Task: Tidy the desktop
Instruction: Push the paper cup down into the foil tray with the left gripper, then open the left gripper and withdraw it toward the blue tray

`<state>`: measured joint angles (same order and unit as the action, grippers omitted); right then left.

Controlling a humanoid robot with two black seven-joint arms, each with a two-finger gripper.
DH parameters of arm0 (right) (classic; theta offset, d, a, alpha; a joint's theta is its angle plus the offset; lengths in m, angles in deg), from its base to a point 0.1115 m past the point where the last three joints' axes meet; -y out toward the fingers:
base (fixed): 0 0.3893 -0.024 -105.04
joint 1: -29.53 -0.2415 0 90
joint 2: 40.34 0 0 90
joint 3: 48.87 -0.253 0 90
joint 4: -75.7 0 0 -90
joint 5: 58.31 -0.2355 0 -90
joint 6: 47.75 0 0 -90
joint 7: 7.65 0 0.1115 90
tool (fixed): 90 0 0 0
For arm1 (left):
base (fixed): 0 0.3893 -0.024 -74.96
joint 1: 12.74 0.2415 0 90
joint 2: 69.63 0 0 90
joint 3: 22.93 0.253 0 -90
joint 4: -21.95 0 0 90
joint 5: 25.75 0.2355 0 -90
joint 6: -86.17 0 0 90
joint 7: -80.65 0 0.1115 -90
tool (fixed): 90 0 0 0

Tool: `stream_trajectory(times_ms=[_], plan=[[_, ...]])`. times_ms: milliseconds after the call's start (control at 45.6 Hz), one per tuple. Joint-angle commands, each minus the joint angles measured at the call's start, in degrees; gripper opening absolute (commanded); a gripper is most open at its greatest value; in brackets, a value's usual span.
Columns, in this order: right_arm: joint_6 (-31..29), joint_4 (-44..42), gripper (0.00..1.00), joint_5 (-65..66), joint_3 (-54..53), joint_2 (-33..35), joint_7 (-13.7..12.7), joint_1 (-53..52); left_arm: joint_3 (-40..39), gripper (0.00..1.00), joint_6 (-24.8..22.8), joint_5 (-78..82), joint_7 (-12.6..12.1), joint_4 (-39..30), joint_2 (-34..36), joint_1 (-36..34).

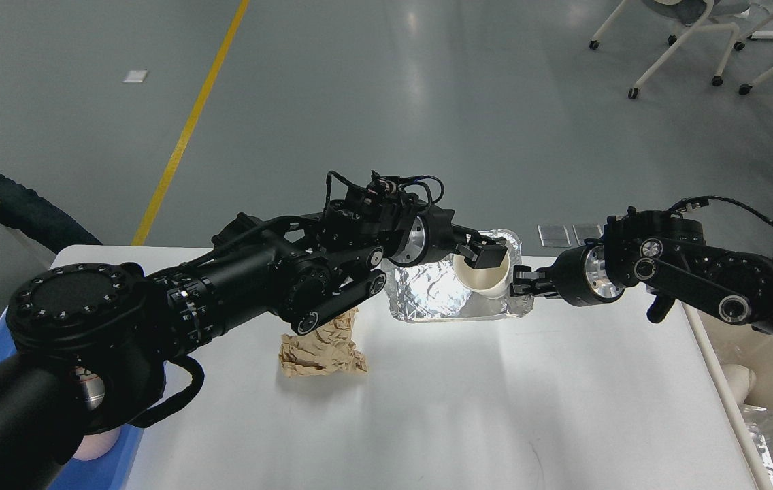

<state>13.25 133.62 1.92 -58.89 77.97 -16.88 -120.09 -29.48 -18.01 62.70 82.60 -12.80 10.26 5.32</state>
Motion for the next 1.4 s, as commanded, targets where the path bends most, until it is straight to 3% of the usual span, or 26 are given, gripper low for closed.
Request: stream_trajectory(times_ms=[0,417,833,965,1162,1381], plan=[[0.0,0.0,0.0,-0.02,0.0,0.0,0.09,0.04,-0.03,0.97,2.04,-0.12,0.24,0.64,0.0,0.13],[0.0,0.0,0.0,-0.02,-0.08,-0.53,0.09,-0.05,-0.03,0.97,8.63,-0.21,0.51,1.43,-0.09,1.62],[0.0,0.0,0.0,-0.29,-0.08,-0.44,0.18,-0.23,0.05,0.97,10.66,-3.63,0.51,1.52,0.35,1.72],[0.09,0.0,0.0,-0.46,-0.08,-0.35,0.18,-0.23,0.14,0.97,9.43,-8.46,0.51,1.43,2.72,-0.66],[0.18,-0.09,0.0,-0.64,-0.52,0.0,0.18,0.3,-0.83,0.97,0.56,-18.04,0.33,1.34,12.73,-1.27],[0.26,0.0,0.0,-1.87,-4.82,0.52,0.35,2.67,-2.4,0.97,-3.31,-25.86,0.51,-4.44,26.44,-0.57]])
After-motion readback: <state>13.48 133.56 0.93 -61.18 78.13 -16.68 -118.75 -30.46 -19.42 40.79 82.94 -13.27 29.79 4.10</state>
